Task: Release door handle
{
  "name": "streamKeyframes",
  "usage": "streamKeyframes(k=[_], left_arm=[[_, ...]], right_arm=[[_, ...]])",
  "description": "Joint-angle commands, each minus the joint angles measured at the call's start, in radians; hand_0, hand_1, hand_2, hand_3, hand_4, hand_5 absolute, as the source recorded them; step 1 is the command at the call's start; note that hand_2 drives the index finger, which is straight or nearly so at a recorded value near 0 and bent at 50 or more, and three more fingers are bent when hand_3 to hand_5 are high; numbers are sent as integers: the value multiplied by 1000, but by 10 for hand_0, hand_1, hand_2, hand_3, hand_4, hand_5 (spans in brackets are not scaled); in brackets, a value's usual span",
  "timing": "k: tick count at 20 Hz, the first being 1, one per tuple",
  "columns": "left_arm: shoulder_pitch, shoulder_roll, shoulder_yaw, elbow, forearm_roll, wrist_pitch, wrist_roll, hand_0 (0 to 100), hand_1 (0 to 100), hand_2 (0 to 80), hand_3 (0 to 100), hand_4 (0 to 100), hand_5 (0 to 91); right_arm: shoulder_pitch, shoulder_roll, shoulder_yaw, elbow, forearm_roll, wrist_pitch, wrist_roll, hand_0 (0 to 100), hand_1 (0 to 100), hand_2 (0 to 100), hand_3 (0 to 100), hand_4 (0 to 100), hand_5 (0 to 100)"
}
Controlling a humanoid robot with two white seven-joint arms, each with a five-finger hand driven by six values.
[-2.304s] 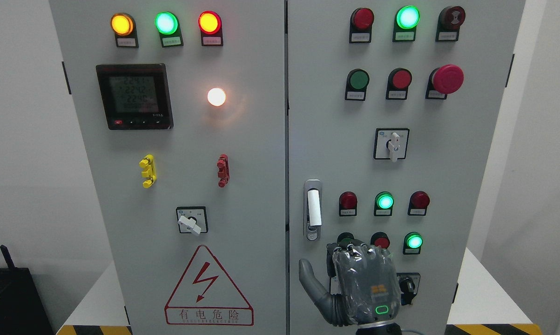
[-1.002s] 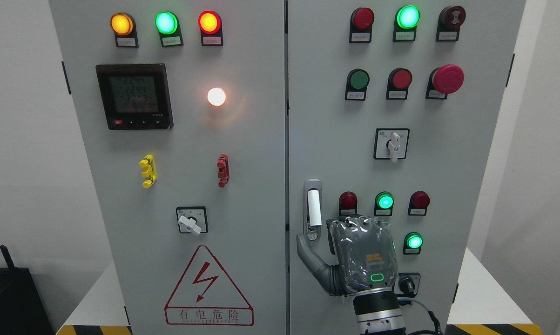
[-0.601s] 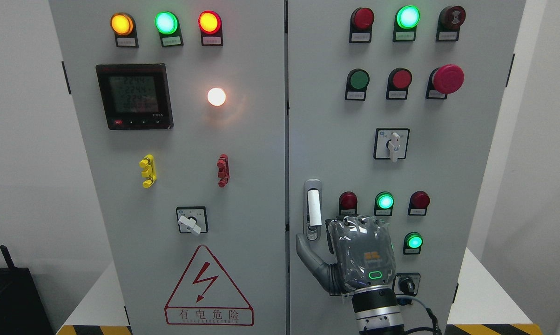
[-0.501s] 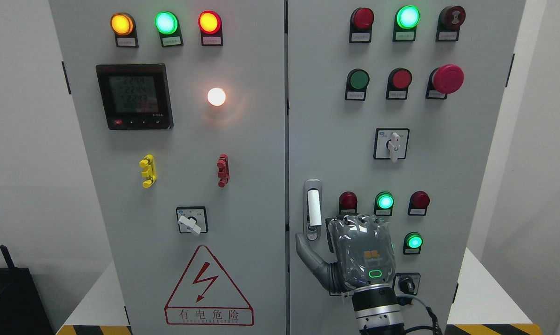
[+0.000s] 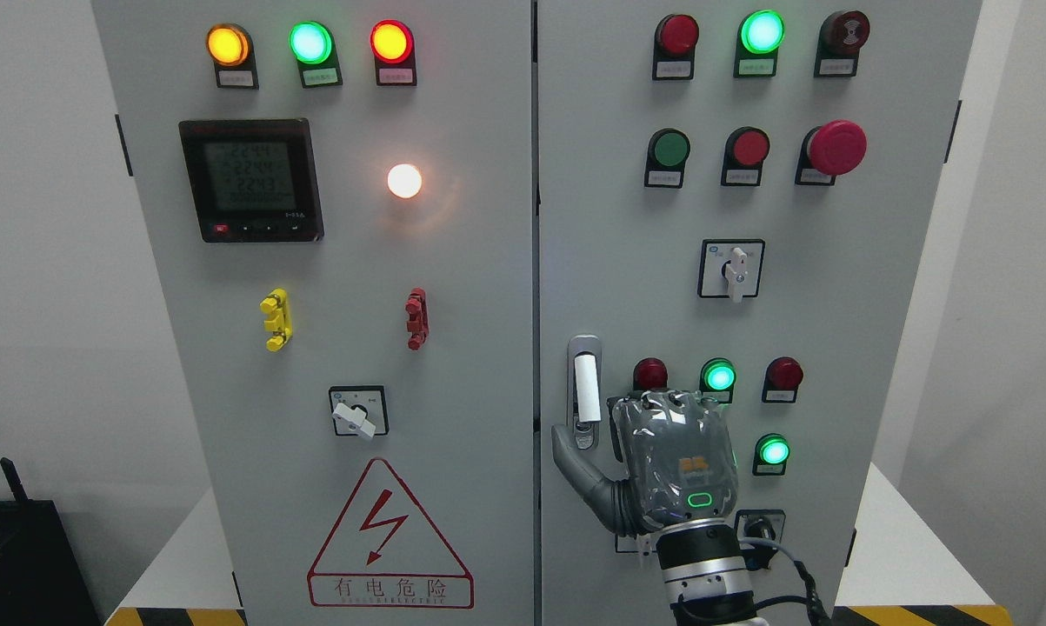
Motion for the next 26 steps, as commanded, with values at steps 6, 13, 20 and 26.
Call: streamKeyframes(k=[6,13,20,26], left_arm=[[1,0,11,17,0,1,1,120,389,0,0,0,0],[1,0,11,17,0,1,1,120,389,0,0,0,0],[1,0,11,17,0,-1,1,120,389,0,0,0,0],[-1,0,11,17,0,-1,1,120,389,0,0,0,0]], right_arm=[[-8,0,-2,16,0,12,0,336,18,927,1000,941,950],[-6,3,-2,16,1,13,0,355,28,926,1000,942,950],[-6,3,-8,14,1,13,0,360,40,926,1000,942,950],[-5,3,-8,13,1,29,-1,367,64,926,1000,940,950]])
